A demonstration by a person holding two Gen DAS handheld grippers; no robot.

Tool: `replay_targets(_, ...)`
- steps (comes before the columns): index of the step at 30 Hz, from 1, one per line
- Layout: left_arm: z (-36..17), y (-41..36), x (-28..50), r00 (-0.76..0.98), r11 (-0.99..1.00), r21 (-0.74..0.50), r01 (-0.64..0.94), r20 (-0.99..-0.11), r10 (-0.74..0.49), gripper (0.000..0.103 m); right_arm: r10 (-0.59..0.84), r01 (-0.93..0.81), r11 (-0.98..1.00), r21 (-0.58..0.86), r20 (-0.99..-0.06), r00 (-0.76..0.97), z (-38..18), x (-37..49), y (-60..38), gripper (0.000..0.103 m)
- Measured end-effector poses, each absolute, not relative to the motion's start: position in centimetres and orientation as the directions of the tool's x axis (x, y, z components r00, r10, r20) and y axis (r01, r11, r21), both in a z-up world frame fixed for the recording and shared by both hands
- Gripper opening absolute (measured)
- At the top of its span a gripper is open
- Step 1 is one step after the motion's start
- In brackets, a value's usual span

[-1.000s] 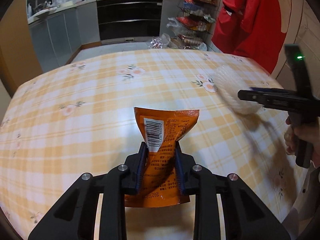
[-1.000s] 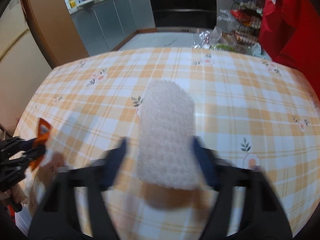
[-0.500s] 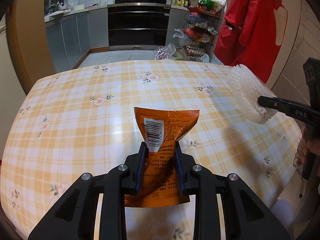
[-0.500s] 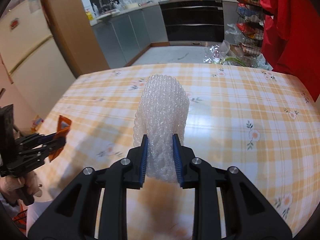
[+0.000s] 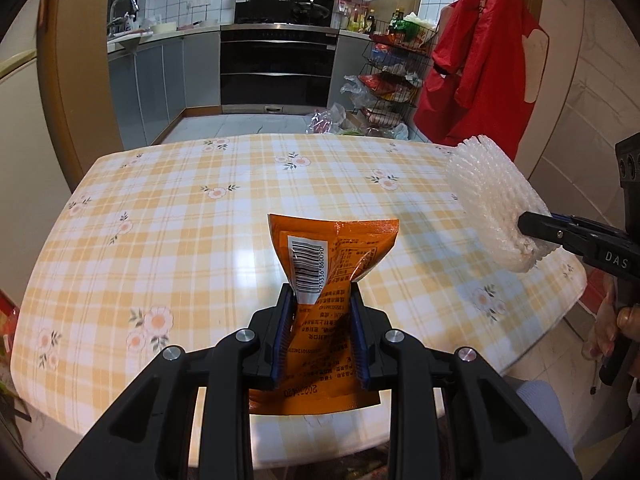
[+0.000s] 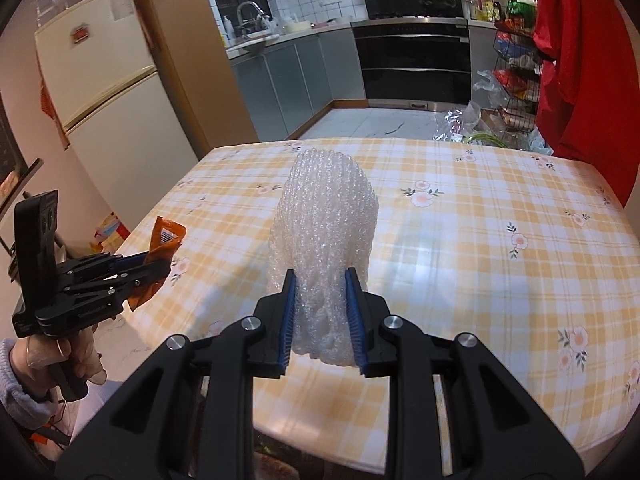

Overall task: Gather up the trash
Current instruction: 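Carry the packet and foam net over the brown bin and open both tools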

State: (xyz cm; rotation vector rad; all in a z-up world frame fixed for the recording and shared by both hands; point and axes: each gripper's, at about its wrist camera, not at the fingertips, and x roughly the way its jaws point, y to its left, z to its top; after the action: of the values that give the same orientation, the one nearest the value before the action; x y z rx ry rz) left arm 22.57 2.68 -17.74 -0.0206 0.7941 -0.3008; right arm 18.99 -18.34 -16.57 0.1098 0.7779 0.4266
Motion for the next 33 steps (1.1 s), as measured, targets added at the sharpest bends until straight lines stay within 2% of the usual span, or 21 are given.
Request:
replay_targets(11,-18.0,2.4,14.6,0.6,0.923,-0.17,0.344,-0.716,-0.356,0.027,0.436,-0.364,0.898,0.25,-0.624,0.648,-15.3,12.6,-17.9,0.026)
replay_targets(23,-23.0,-0.2,9.1,0.437,0.877,-0.204,0.435,-0.804,-0.404,0.029,0.465,-0.368,0.884,0.288,-0.619,0.633,-17.3,7.9,-18.3,0.026)
replay_targets(26,-24.0,-0.6,8.8,0.407,0.874,-0.223,0.432,-0.816,-0.409,0.035,0.465,-0.372,0.883,0.285,-0.624,0.628,-17.4,7.1,-18.4,0.026)
replay_targets(29,-24.5,-1.2,8.7,0.394,0.87,-0.221,0.441,-0.823,-0.409,0.053,0.464,-0.371,0.884,0.284,-0.628,0.625,-17.5,6.8,-18.6,0.026)
replay_targets(33,-24.2,-1.2,8.6,0.403,0.871,-0.209,0.445,-0.822,-0.403,0.063,0.464,-0.362,0.885,0.293,-0.635,0.618,-18.2,6.7,-18.9,0.026)
